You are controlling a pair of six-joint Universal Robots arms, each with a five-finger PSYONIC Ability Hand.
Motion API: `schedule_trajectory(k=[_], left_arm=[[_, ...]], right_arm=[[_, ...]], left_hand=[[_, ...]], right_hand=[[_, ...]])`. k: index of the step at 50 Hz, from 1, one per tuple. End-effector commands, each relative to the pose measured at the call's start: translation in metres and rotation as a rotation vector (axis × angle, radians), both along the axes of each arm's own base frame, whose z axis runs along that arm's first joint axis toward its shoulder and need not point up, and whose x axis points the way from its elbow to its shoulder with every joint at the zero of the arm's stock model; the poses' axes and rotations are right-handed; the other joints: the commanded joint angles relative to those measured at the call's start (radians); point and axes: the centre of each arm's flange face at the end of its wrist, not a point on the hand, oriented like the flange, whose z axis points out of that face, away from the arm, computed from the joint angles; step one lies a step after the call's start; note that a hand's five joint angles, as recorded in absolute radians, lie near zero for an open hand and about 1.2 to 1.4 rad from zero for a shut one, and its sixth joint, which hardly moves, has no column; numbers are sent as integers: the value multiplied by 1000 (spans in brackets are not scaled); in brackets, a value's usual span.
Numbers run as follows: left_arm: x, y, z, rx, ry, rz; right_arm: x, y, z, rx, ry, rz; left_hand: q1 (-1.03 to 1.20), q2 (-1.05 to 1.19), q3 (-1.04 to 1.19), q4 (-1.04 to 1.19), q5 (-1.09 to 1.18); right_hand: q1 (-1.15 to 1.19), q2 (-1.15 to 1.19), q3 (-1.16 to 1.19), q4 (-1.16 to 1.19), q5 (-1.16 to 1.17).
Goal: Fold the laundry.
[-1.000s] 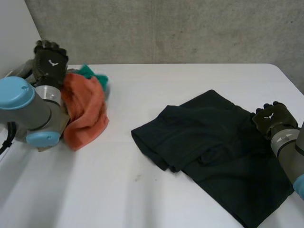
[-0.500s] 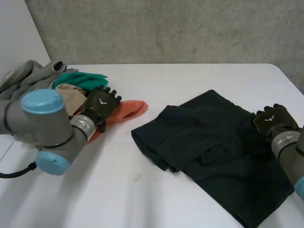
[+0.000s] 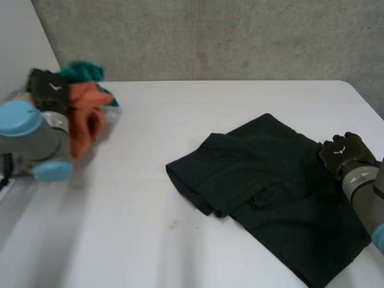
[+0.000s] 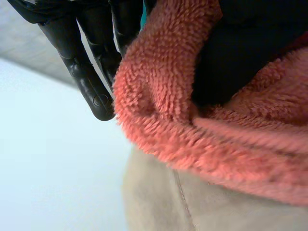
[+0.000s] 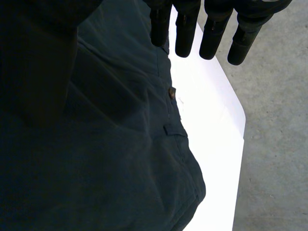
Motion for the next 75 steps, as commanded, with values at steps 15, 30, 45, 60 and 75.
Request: schedule_trajectory(k=[15, 30, 45, 60, 75], left_arm=[[-6, 15, -4, 20, -170, 24], [-69, 124, 69, 49, -4, -285], [-143, 264, 41, 492, 225, -756], [-198, 299, -22, 624, 262, -795], [-192, 261, -3, 505, 299, -666]], right_arm=[[2, 0, 2, -7, -3, 5], [2, 1, 41, -118, -99, 19], [5, 18, 60, -15, -154, 94], [-5, 17, 46, 47, -155, 68], [-8, 13, 34, 74, -168, 72]], left_hand=[[-921, -1006, -993, -1022, -952], [-921, -1006, -993, -1022, -952], [-906, -991, -977, -1007, -937], [-868, -953, -939, -969, -899], [-780, -865, -851, -881, -810]], right_hand=[[-30, -27, -11, -12, 14], [-48, -45, -29, -30, -4], [-62, -60, -43, -44, -19], [-51, -48, -32, -33, -7], [-48, -45, -29, -30, -4]])
